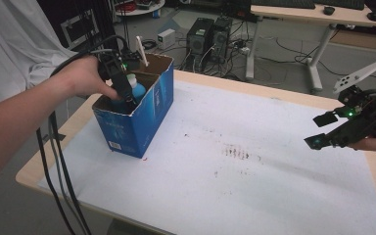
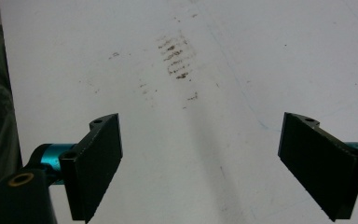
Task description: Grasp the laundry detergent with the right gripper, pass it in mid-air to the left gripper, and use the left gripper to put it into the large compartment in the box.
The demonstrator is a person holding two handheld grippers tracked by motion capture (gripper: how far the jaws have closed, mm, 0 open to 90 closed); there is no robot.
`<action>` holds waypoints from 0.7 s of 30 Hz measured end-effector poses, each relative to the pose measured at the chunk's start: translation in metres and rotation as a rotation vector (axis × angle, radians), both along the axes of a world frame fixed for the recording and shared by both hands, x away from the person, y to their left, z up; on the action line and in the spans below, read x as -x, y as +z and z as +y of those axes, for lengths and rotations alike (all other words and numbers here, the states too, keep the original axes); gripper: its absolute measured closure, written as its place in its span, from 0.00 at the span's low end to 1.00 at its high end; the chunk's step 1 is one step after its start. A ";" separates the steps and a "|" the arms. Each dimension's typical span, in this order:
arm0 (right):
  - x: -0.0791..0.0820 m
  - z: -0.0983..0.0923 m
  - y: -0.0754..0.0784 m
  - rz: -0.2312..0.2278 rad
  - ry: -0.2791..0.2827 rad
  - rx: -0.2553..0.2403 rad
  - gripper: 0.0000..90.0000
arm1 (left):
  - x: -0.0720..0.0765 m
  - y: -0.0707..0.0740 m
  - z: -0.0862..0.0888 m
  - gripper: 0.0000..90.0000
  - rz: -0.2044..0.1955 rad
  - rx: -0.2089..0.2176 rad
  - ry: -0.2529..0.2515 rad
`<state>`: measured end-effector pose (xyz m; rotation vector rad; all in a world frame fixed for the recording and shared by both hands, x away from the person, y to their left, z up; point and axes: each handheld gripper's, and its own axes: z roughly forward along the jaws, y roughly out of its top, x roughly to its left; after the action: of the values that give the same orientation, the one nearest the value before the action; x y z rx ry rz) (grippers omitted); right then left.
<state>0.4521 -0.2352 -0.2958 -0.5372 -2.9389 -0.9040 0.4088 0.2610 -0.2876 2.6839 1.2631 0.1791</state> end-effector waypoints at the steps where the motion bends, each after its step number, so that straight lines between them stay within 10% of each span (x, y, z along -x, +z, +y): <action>1: 0.000 0.000 0.000 0.001 0.000 0.001 0.15 | 0.000 0.000 0.000 0.40 0.001 0.000 0.000; 21: 0.003 -0.002 0.001 0.000 -0.003 0.002 0.15 | 0.004 0.006 -0.002 0.25 -0.033 -0.021 -0.036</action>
<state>0.4490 -0.2367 -0.2949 -0.5425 -2.9400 -0.9012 0.4047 0.2591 -0.2820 2.7073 1.2096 0.2325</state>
